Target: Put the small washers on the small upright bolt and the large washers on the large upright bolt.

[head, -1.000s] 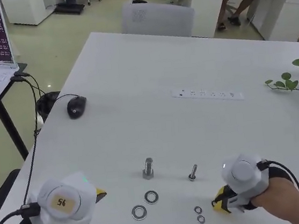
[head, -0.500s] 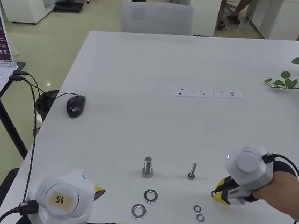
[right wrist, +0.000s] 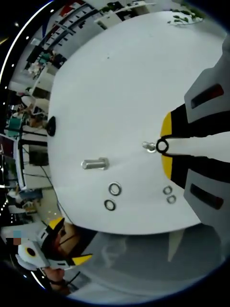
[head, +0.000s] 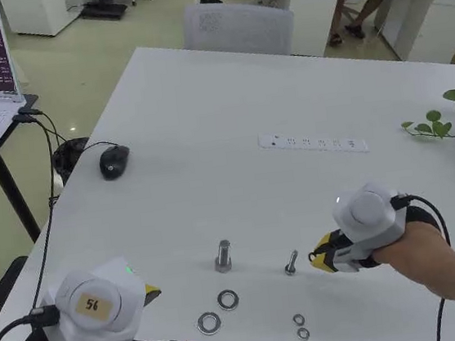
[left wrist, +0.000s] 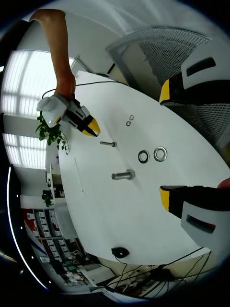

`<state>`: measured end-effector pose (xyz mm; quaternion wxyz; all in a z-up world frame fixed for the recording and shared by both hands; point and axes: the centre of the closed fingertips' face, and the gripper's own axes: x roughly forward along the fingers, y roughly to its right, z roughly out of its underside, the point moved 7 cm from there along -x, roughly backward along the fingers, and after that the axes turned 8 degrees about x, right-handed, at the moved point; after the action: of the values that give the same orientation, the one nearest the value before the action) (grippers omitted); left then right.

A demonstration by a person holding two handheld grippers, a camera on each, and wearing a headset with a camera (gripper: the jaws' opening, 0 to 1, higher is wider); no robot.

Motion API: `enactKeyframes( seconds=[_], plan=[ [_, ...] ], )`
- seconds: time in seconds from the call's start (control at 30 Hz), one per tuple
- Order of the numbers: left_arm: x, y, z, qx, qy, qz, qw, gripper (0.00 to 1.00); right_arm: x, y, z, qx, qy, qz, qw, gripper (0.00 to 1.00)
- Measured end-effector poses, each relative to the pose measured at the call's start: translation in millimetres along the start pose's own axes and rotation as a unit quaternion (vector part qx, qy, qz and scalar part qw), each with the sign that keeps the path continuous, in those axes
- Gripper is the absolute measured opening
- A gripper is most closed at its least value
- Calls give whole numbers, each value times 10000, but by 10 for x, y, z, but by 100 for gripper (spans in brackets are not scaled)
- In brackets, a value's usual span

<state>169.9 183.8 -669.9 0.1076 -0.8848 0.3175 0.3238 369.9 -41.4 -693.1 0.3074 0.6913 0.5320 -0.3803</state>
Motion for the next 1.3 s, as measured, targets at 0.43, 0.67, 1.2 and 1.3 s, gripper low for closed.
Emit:
enactKeyframes(
  seconds=[0.43, 0.67, 1.2, 1.3],
  plan=[
    [-4, -15, -4, -34, 24, -23, 10000, 67, 119, 16, -176, -368, -361, -141, 9986, 13],
    [-2, -19, -6, -36, 19, -20, 10000, 67, 159, 27, -196, -432, -458, -162, 9979, 13],
    [-8, -25, -2, -59, 28, -40, 10000, 67, 238, 12, -213, -495, -602, -193, 9968, 13],
    [-17, -26, 15, -66, 10, -46, 10000, 67, 242, 13, -209, -489, -638, -194, 9966, 13]
  ],
)
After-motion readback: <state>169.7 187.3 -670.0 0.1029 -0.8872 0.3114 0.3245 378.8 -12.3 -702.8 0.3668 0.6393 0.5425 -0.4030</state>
